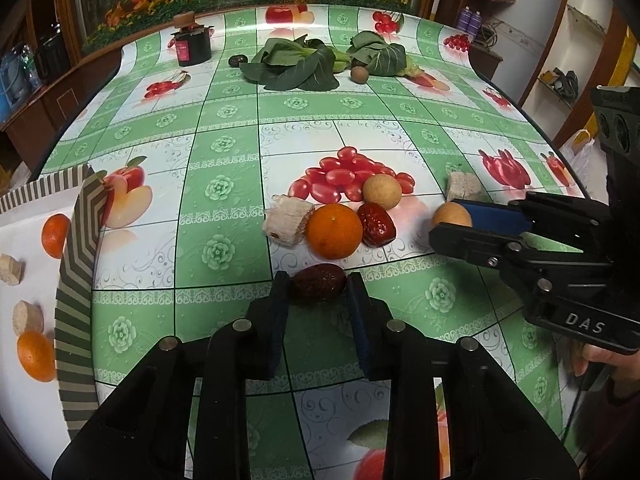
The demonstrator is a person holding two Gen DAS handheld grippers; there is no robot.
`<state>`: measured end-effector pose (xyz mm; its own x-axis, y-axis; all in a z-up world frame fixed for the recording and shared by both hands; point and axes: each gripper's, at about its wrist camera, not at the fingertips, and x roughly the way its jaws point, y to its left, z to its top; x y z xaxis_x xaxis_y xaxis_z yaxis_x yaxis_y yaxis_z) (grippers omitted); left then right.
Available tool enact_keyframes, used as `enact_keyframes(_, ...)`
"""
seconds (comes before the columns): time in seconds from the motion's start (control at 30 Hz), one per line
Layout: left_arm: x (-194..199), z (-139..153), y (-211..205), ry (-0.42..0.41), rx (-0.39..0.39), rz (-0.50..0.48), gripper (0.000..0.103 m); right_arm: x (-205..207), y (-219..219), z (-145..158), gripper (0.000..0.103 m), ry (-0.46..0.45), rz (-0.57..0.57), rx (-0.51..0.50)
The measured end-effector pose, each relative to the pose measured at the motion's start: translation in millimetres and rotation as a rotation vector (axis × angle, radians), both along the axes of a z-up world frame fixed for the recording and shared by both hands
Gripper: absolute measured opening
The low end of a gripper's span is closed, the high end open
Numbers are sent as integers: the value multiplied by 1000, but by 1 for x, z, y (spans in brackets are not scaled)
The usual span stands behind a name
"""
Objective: Organize fruits
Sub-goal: 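Grasp a round brown fruit with the right tool while the left tool grasps a red date, then carry the brown fruit and red date over the white tray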
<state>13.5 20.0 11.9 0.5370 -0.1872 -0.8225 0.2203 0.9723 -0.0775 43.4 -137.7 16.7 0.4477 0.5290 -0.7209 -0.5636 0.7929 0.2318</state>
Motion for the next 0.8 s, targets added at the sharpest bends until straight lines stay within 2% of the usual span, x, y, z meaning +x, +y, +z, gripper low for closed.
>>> enact_keyframes(0.27, -6, 9, 4, -29, -13, 5, 27, -10, 1, -4, 27, 11, -6, 12)
enact_keyframes(0.8, -40, 47, 21, -116, 9, 26, 28, -39, 15, 20, 27, -34, -9, 64)
